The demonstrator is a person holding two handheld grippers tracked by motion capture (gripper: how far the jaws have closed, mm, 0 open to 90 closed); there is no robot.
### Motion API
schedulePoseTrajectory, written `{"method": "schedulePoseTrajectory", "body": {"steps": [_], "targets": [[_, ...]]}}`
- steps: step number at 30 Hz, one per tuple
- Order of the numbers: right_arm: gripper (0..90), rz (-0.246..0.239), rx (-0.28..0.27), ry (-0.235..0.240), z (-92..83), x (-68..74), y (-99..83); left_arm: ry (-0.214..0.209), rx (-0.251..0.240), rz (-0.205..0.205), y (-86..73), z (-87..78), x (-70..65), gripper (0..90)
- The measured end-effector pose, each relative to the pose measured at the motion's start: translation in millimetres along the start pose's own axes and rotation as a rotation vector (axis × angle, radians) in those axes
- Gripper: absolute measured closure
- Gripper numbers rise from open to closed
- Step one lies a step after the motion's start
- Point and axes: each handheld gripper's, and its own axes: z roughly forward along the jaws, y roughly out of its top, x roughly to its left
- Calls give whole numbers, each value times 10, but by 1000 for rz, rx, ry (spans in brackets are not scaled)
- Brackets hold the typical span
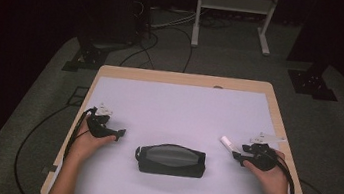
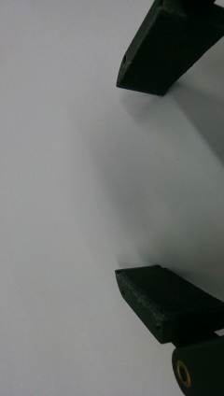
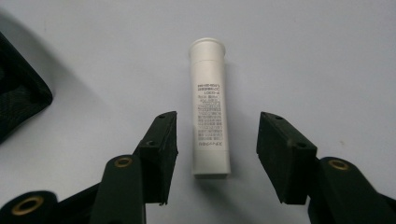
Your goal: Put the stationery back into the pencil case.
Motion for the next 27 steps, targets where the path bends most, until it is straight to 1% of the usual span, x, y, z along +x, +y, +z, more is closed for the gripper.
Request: {"method": "schedulePoseTrajectory", "body": {"steps": [5,7,19,27], "targets": [[513,-9,-4,1,41,8,10,0,0,0,0,0,0,73],[532,-19,-6,-4,47,13,15,0,0,0,0,0,0,73],[596,-19,-10,9,127,14,13,0,0,0,0,0,0,73],[637,-23,3,14,171,18,6,0,0,0,0,0,0,73]]}}
